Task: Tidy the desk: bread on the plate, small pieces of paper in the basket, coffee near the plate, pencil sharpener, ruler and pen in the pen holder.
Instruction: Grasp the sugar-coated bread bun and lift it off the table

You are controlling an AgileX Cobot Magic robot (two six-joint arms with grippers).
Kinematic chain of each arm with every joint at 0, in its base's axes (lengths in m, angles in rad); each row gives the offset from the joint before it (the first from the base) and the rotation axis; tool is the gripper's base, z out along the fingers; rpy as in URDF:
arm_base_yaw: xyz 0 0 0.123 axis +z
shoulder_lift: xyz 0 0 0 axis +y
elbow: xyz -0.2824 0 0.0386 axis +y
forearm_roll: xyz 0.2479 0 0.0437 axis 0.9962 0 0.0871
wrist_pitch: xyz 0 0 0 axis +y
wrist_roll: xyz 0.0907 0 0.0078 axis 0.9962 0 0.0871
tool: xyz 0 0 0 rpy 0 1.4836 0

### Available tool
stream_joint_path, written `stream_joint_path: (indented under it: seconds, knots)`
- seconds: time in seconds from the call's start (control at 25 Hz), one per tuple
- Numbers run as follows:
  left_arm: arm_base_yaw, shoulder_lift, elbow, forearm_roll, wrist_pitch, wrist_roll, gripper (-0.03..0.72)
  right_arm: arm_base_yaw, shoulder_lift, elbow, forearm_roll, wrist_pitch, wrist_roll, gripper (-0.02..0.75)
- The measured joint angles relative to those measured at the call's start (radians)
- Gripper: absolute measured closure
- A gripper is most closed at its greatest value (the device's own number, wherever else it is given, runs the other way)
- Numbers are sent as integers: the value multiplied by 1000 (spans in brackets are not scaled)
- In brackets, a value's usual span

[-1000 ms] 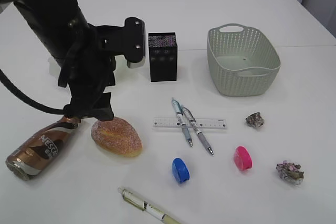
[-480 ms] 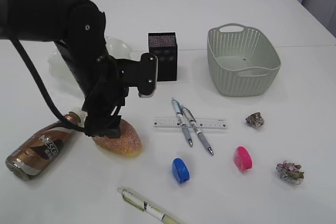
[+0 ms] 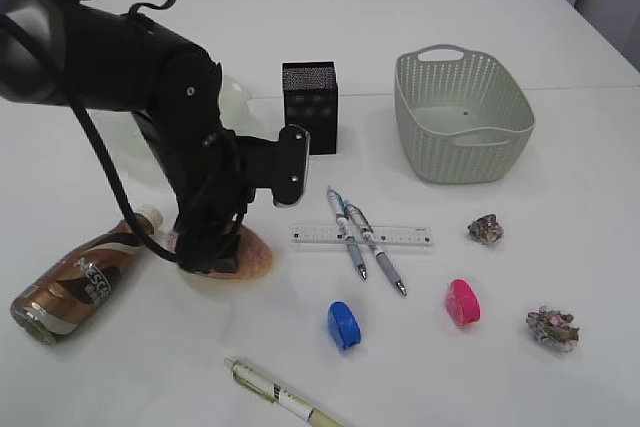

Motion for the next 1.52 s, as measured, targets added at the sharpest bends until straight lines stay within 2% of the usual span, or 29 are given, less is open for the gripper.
stream_joint_path:
  seconds: [0.28, 0.4, 0.52, 0.72, 0.88, 1.2, 1.52]
  knots:
    - [0, 49, -3, 2, -8, 0, 115, 0, 0, 0, -4, 0, 0, 342]
    - [0, 51, -4, 3, -12, 0, 146, 0, 0, 0, -6, 0, 0, 343]
    - [0, 51, -6, 5, -12, 0, 225, 0, 0, 0, -6, 0, 0, 343]
    - [0, 51, -8, 6, 2, 0, 438, 0, 0, 0, -6, 0, 0, 343]
    - [0, 51, -8, 8, 7, -8, 524, 0, 0, 0, -6, 0, 0, 343]
    - [2, 40, -23, 30, 1, -289, 545, 0, 0, 0, -6, 0, 0, 343]
    - [4, 34, -158, -15, 72, -529, 548, 0, 0, 0, -6, 0, 0, 343]
